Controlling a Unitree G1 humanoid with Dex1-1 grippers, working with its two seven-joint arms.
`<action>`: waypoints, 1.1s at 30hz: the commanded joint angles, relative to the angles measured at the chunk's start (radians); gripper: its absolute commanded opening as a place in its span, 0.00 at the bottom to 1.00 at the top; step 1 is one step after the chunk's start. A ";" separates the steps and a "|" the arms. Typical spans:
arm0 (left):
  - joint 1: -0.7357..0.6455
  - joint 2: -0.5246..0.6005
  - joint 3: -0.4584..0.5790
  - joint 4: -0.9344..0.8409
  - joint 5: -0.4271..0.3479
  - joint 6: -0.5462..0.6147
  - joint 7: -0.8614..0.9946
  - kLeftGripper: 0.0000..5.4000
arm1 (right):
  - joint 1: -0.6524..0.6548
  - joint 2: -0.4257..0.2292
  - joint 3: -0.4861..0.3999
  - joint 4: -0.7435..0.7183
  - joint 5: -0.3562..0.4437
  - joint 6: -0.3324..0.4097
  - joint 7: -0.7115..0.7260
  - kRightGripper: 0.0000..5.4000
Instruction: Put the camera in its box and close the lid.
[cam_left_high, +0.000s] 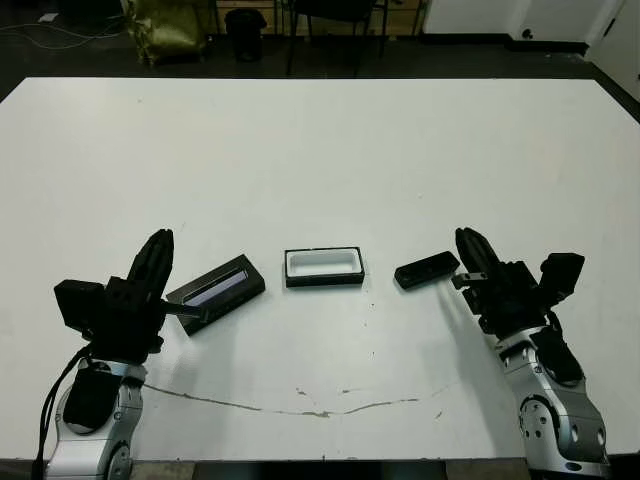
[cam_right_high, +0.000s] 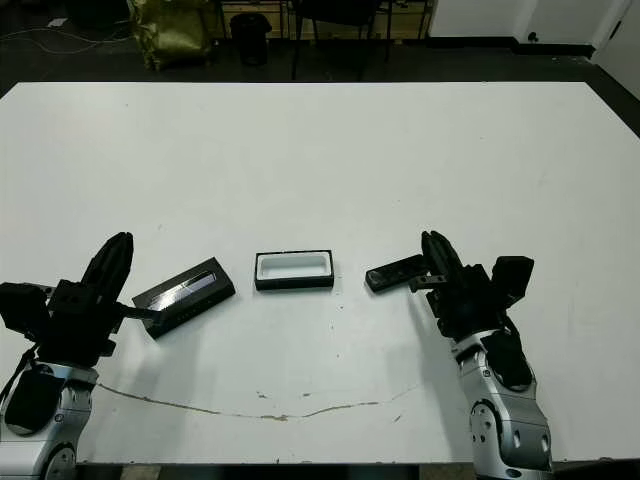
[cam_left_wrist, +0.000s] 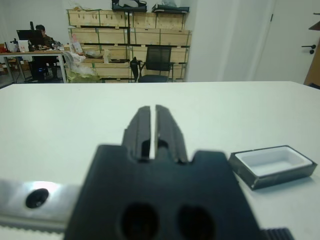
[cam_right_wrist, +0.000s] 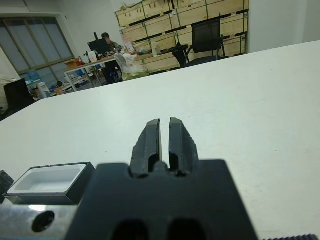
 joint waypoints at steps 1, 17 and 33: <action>0.008 0.002 0.001 0.014 -0.006 0.007 -0.005 0.00 | 0.008 -0.009 -0.001 0.013 -0.009 0.001 0.001 0.00; 0.004 0.000 -0.005 0.017 0.007 0.004 0.005 0.00 | -0.040 -0.074 -0.026 -0.021 -0.003 0.040 0.029 0.00; 0.010 0.005 0.003 0.014 0.004 0.000 -0.002 0.00 | -0.516 -0.523 0.093 0.345 -0.269 0.049 0.349 0.00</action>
